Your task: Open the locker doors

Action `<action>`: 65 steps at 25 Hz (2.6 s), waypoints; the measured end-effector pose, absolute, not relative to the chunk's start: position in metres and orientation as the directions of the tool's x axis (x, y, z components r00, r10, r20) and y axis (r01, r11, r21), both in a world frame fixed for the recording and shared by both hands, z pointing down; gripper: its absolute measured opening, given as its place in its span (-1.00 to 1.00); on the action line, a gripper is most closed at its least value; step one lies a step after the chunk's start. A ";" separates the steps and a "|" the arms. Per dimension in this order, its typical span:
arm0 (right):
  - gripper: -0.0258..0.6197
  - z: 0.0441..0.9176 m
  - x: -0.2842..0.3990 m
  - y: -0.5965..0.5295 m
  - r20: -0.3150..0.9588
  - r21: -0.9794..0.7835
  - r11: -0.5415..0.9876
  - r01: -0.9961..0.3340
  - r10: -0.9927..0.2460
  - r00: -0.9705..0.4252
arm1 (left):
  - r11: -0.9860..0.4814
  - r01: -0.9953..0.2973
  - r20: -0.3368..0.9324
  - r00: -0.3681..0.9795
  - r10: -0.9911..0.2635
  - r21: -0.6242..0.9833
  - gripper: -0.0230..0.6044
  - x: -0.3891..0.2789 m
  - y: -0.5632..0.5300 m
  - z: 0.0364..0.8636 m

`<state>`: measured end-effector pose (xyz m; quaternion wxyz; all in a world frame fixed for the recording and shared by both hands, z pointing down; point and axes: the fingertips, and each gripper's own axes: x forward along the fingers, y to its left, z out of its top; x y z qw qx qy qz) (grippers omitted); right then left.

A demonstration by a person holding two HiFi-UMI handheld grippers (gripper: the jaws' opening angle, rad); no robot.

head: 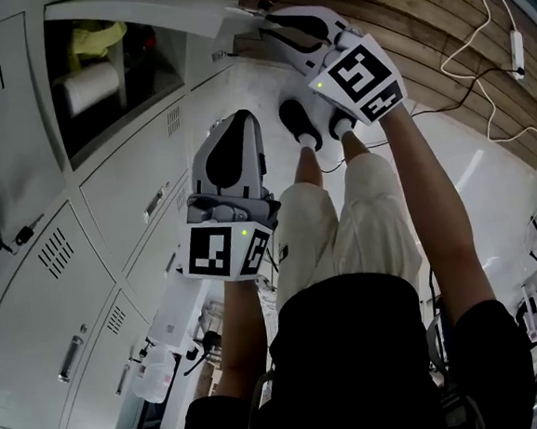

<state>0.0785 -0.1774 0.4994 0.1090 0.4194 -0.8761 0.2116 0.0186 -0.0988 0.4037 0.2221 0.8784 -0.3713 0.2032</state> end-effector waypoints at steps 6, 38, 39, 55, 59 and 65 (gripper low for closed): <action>-0.71 0.500 0.098 -0.189 0.362 -0.294 0.549 -0.783 -0.694 -0.622 | -0.602 -0.762 0.520 0.624 -0.584 0.239 -0.88 0.023 -0.100 0.405; -0.88 0.498 0.152 -0.247 0.374 -0.214 0.480 -0.851 -0.764 -0.525 | -0.548 -0.805 0.518 0.576 -0.632 0.227 -0.88 0.020 -0.092 0.406; -0.88 0.499 0.152 -0.247 0.373 -0.211 0.479 -0.852 -0.766 -0.523 | -0.544 -0.808 0.519 0.572 -0.635 0.225 -0.88 0.018 -0.090 0.406; -0.90 0.455 0.147 -0.211 0.340 -0.126 0.449 -0.884 -0.818 -0.464 | -0.564 -0.789 0.477 0.604 -0.638 0.244 -0.88 0.005 -0.066 0.393; -0.91 0.433 0.138 -0.182 0.339 -0.089 0.439 -0.894 -0.831 -0.442 | -0.548 -0.781 0.443 0.622 -0.645 0.299 -0.88 -0.004 -0.056 0.382; -0.91 0.395 0.122 -0.124 0.337 -0.080 0.415 -0.906 -0.844 -0.417 | -0.583 -0.761 0.400 0.647 -0.649 0.284 -0.88 -0.022 -0.027 0.351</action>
